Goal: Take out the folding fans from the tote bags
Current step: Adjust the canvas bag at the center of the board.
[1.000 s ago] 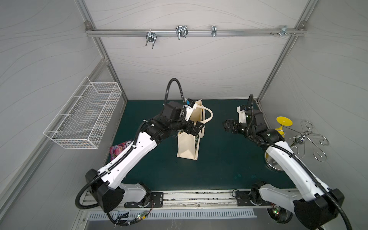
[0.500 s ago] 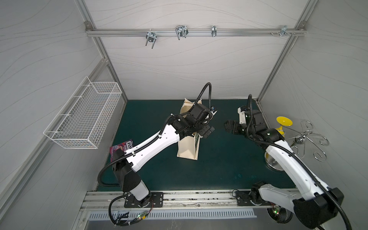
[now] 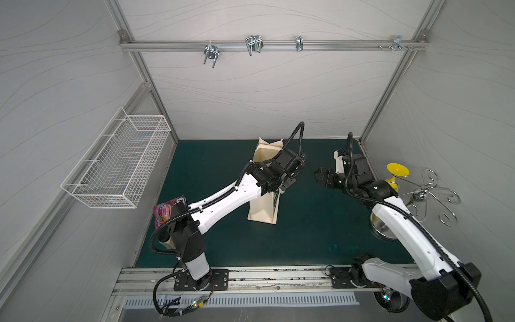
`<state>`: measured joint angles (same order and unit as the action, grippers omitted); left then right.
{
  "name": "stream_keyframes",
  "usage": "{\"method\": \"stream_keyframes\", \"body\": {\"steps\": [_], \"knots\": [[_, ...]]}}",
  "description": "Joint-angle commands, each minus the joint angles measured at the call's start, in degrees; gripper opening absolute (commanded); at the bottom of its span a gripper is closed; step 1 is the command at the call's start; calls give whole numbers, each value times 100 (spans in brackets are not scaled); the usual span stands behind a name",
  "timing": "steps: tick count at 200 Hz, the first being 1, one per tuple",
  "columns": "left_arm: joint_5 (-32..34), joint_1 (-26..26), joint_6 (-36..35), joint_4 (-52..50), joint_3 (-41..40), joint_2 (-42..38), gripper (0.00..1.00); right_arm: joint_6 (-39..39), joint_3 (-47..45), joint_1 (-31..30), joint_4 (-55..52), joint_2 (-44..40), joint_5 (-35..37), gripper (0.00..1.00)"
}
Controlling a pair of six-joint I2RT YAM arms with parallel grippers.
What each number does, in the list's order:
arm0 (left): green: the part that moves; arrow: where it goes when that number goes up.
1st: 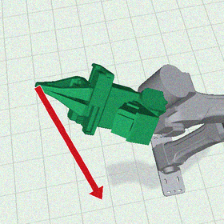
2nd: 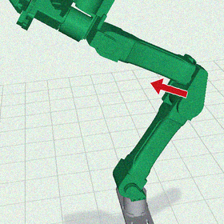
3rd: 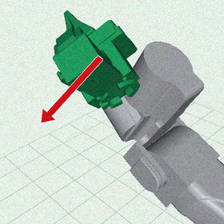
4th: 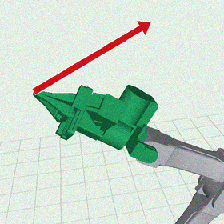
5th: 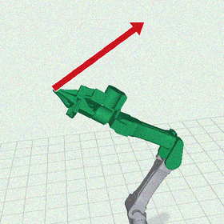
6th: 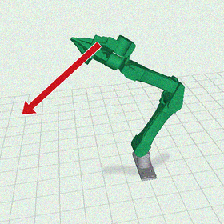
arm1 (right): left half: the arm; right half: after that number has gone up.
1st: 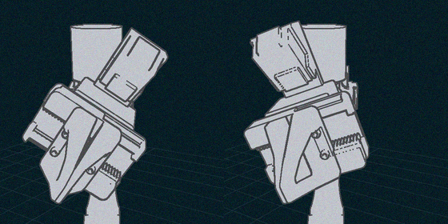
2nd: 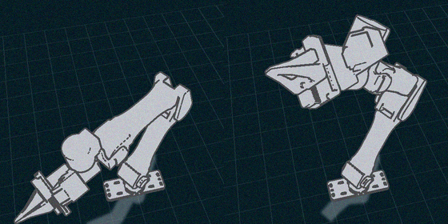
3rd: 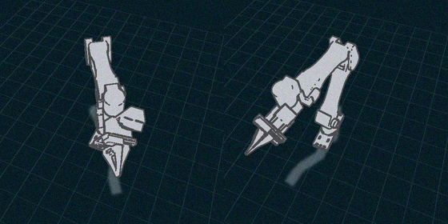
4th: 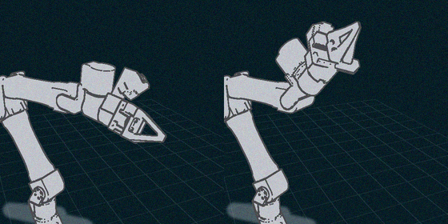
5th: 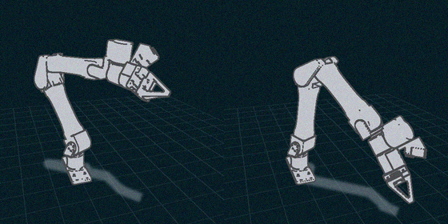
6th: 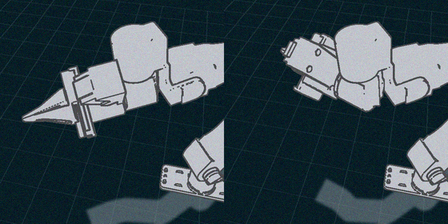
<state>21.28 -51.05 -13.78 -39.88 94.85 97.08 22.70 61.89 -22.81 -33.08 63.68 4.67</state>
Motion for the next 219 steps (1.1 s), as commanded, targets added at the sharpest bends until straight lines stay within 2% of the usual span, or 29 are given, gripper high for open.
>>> {"method": "stream_keyframes", "body": {"steps": [1, 39, 88, 106, 123, 146, 160, 219], "knots": [[-15, -14, 112, 261, 177, -301, 18, 20, -28, 4, -52, -92, -10, 99], [-168, -19, 464, 750, -135, -798, 4, -63, 5, -12, 15, -103, -302, 99], [-93, 69, 896, 1264, -565, -1418, 0, -178, 314, -344, -53, -164, -467, 99], [-364, 266, 1253, 1339, -714, -1619, 0, -185, 527, -532, -156, -108, -467, 99], [-906, 619, 1747, 1521, -968, -1861, 0, -153, 788, -725, -292, 27, -449, 99], [-1654, 1130, 2369, 1923, -1418, -2214, 0, -94, 1351, -1080, -564, 456, -450, 99], [-1838, 1329, 2603, 2070, -1624, -2364, 0, -90, 1757, -1336, -734, 798, -334, 99], [-1549, 1634, 2914, 2039, -1997, -2773, 0, -156, 3276, -1900, -1286, 2330, -50, 99]]}}
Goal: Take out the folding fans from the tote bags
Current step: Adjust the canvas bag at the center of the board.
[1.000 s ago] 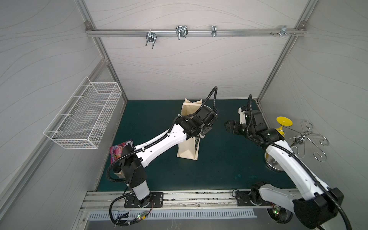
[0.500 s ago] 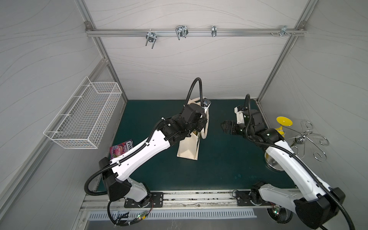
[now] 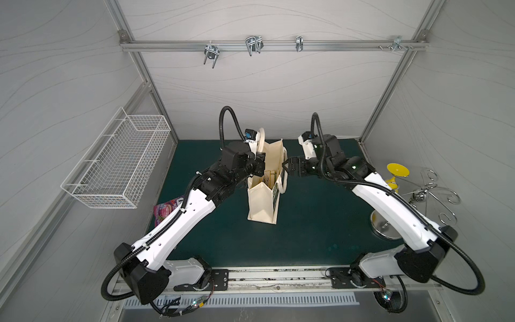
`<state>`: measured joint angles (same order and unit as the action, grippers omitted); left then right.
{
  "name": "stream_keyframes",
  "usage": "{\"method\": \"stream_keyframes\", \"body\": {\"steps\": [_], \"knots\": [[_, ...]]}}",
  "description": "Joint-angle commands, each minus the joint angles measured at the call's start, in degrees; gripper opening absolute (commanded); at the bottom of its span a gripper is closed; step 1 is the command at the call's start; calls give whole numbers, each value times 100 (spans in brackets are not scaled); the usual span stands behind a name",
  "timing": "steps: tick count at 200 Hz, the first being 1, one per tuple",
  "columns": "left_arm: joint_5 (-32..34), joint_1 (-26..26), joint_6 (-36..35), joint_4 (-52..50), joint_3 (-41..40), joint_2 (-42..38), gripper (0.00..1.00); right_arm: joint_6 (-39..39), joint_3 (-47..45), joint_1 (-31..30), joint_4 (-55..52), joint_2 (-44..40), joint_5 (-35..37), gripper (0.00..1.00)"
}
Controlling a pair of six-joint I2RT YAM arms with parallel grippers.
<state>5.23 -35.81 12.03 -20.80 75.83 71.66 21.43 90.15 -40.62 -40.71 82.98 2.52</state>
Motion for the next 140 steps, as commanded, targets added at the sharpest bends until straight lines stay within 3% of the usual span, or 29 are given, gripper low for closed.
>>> {"method": "stream_keyframes", "body": {"steps": [1, 48, 88, 109, 140], "knots": [[65, 119, 338, 130, -104, -236, 0, -27, 468, -124, -524, 419, 162, 99], [413, 672, 792, -142, -582, -653, 0, -214, 1166, -198, -803, 1258, 80, 99], [636, 1278, 1241, -576, -993, -857, 22, -347, 1378, -278, -987, 1647, 56, 96], [706, 1466, 1357, -866, -1088, -826, 43, -375, 1376, -308, -1020, 1731, 78, 92], [701, 1610, 1425, -1292, -987, -685, 94, -420, 1384, -323, -1031, 1765, 112, 84]]}}
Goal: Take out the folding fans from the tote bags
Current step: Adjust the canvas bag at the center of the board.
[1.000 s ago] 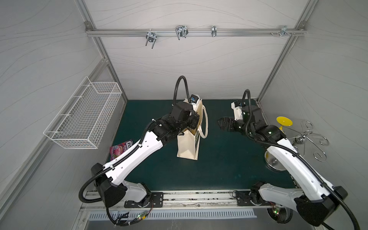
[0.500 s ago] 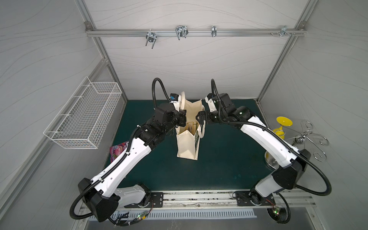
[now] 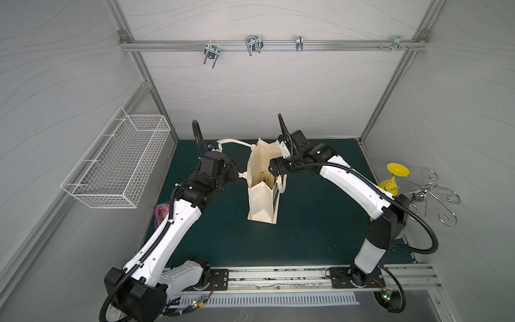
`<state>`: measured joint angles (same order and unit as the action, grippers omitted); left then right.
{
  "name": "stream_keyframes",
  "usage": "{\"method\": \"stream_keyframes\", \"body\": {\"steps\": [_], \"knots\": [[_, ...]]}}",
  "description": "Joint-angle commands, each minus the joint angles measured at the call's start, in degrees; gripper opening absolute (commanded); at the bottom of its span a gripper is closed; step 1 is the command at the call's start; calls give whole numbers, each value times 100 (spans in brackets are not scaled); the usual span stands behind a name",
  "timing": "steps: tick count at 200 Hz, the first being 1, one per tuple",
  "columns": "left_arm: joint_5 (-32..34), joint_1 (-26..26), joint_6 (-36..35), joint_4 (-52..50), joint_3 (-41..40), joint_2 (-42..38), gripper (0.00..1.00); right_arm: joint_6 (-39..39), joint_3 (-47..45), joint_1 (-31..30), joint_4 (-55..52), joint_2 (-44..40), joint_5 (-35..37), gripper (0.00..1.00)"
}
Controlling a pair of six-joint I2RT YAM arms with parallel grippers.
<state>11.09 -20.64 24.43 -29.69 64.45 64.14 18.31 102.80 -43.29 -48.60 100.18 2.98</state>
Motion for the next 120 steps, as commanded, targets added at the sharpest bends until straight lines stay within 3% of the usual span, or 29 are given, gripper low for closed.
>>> {"method": "stream_keyframes", "body": {"steps": [1, 47, 75, 120], "knots": [[123, 94, 190, -417, 163, 65, 96, -108, 118, -57, -244, 50, 68, 84], [573, 131, 52, -1019, 609, 47, 99, -152, 104, -67, -308, 114, 44, 67], [-114, 131, 91, -962, 780, 93, 99, -230, 82, -142, -273, 146, 36, 55], [-1402, 122, 100, -855, 1136, 796, 91, -252, 45, -258, -232, 186, 6, 49]]}}
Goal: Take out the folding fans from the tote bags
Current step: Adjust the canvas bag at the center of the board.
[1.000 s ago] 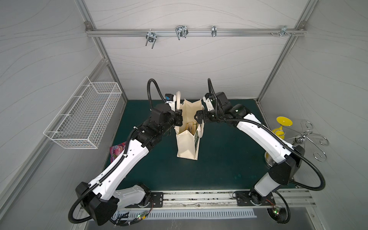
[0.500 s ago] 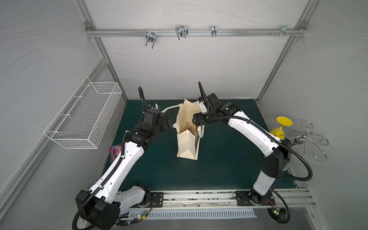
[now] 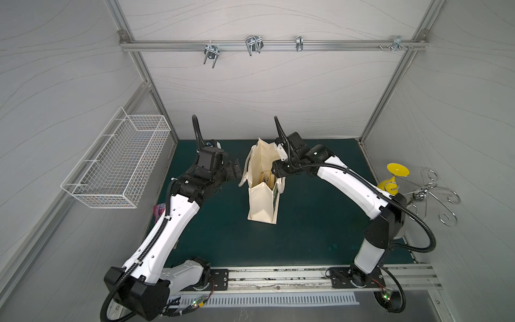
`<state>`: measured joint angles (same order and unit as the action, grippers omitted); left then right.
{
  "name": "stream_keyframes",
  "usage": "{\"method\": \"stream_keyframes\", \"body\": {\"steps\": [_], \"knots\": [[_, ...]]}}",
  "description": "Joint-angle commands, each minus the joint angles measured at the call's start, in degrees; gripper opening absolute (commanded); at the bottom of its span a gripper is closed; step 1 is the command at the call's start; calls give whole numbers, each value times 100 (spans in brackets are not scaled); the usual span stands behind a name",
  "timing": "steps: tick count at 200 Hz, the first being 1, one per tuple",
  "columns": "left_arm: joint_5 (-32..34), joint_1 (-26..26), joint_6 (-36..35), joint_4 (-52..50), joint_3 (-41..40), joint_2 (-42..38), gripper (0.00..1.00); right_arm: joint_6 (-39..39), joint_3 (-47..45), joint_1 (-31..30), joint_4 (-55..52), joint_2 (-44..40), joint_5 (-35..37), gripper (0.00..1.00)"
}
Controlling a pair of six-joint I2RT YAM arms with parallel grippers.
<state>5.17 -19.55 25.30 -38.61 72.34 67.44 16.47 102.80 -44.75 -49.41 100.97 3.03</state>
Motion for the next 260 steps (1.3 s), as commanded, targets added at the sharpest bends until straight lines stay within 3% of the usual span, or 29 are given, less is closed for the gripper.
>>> {"method": "stream_keyframes", "body": {"steps": [1, 29, 93, 104, 123, 142, 165, 214, 260], "knots": [[-826, 13, 3, 28, 362, 491, 91, -66, 41, -112, -149, 112, -1, 49], [-1187, 3, -198, -196, 749, 1220, 87, -44, -28, -130, -87, 83, -121, 46], [-1166, -153, -359, -217, 1219, 2068, 87, -48, -94, -148, -85, 22, -136, 45], [-1094, -154, -367, -215, 1222, 2159, 82, -31, -94, -148, -86, 13, -137, 44], [-938, -155, -402, -240, 1234, 2277, 62, 3, -120, -150, -111, -38, -123, 43], [-913, -154, -455, -236, 1248, 2310, 28, 32, -179, -148, -146, -109, -87, 41], [-805, -155, -576, -176, 1369, 2208, 0, 66, -341, -137, -103, -276, 2, 41], [-369, -162, -1315, -213, 2178, 1978, 0, 220, -921, -16, 187, -625, -101, 49], [-529, -279, -2338, 282, 2097, 1676, 0, 328, -1648, -16, 669, -783, -347, 60]]}}
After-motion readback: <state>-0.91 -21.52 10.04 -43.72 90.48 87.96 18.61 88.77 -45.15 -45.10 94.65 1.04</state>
